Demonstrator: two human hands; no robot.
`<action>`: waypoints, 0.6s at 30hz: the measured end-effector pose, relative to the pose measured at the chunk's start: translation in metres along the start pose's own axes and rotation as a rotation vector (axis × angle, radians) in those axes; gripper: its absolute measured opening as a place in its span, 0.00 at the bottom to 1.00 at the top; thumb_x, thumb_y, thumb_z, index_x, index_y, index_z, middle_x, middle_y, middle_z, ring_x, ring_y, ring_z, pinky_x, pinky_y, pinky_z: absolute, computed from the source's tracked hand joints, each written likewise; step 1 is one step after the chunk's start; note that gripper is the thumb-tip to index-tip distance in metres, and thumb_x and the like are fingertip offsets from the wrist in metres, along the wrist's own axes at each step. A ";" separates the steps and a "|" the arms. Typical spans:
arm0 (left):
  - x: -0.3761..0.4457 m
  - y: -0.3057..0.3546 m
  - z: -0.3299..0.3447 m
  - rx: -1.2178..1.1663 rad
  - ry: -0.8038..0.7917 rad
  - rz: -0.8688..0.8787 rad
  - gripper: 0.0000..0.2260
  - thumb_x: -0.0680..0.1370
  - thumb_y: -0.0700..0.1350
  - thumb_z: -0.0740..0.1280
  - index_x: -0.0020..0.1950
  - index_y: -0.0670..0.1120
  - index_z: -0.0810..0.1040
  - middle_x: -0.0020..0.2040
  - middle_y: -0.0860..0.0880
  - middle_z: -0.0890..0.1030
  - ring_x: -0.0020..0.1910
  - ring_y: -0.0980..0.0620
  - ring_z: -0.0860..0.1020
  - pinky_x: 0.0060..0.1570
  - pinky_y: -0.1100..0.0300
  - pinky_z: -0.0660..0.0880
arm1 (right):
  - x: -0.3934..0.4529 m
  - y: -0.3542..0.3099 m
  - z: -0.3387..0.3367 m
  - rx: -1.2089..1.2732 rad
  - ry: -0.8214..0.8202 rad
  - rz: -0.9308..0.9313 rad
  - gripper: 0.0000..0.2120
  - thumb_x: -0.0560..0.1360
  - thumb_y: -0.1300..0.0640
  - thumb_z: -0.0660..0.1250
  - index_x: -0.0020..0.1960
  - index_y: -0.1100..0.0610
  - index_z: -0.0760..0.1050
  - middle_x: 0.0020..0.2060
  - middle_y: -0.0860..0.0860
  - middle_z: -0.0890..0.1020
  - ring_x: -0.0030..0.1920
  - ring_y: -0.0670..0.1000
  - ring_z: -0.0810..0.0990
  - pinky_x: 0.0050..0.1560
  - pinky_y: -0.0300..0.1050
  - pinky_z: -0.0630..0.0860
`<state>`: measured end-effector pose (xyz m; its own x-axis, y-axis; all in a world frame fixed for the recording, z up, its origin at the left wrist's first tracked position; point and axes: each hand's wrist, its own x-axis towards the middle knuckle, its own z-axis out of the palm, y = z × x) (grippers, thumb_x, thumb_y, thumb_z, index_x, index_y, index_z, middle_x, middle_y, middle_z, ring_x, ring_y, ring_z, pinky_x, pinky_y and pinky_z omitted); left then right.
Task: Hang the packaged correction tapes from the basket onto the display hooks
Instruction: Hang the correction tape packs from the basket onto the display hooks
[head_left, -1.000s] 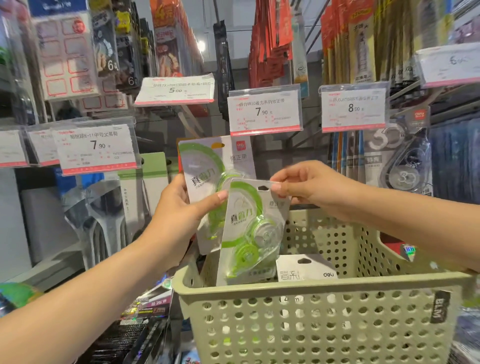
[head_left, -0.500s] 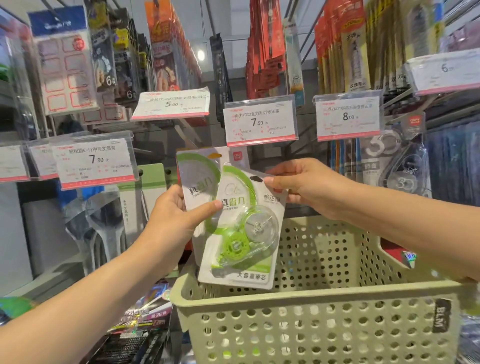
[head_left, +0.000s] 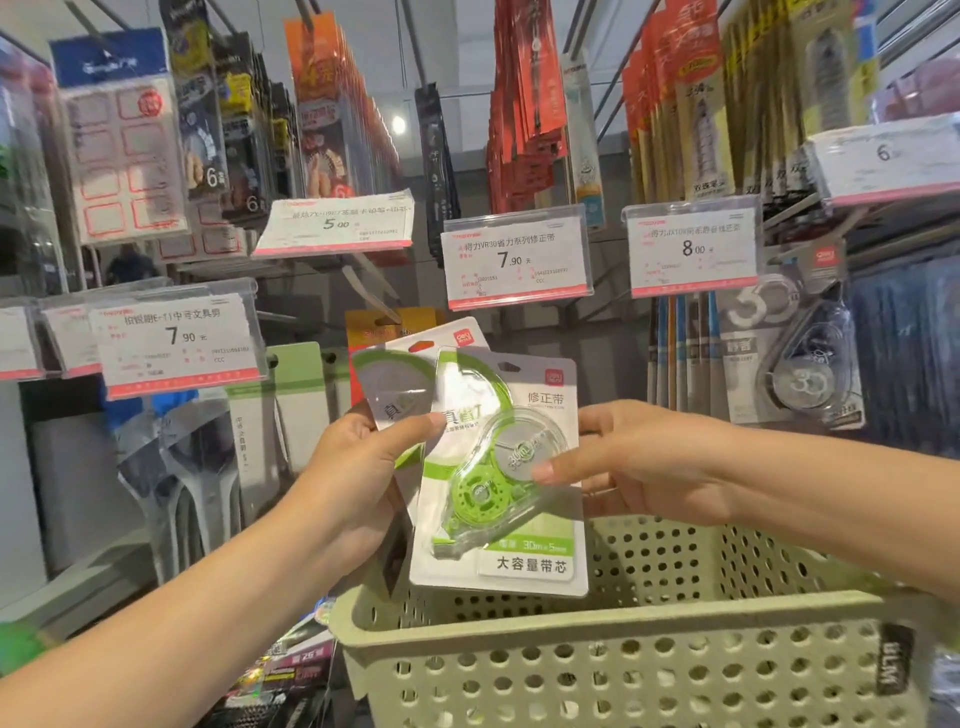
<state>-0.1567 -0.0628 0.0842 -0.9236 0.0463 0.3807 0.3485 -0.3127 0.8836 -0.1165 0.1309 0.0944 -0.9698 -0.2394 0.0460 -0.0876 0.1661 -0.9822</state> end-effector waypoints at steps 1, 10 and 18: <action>0.001 -0.001 -0.001 0.006 -0.017 -0.010 0.08 0.72 0.33 0.69 0.41 0.43 0.72 0.35 0.44 0.86 0.37 0.44 0.82 0.47 0.49 0.79 | -0.002 0.001 -0.001 0.001 0.007 -0.014 0.17 0.67 0.66 0.73 0.56 0.60 0.79 0.49 0.55 0.86 0.42 0.51 0.84 0.46 0.42 0.81; -0.001 -0.005 -0.011 0.106 -0.101 0.032 0.07 0.75 0.41 0.67 0.52 0.43 0.78 0.42 0.45 0.87 0.41 0.48 0.85 0.39 0.53 0.82 | -0.025 0.002 -0.021 -0.056 0.059 -0.104 0.17 0.66 0.65 0.72 0.54 0.58 0.80 0.46 0.53 0.86 0.33 0.44 0.82 0.30 0.34 0.75; 0.004 0.016 -0.015 -0.049 -0.103 -0.018 0.09 0.76 0.38 0.64 0.36 0.42 0.79 0.29 0.49 0.83 0.26 0.55 0.81 0.31 0.62 0.80 | -0.050 0.000 -0.047 0.011 0.180 -0.147 0.20 0.64 0.62 0.70 0.56 0.62 0.79 0.50 0.56 0.85 0.47 0.53 0.84 0.50 0.44 0.79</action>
<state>-0.1572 -0.0813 0.0956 -0.9077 0.1485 0.3926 0.3210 -0.3569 0.8772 -0.0786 0.1879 0.1003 -0.9719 -0.0856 0.2193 -0.2292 0.1309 -0.9645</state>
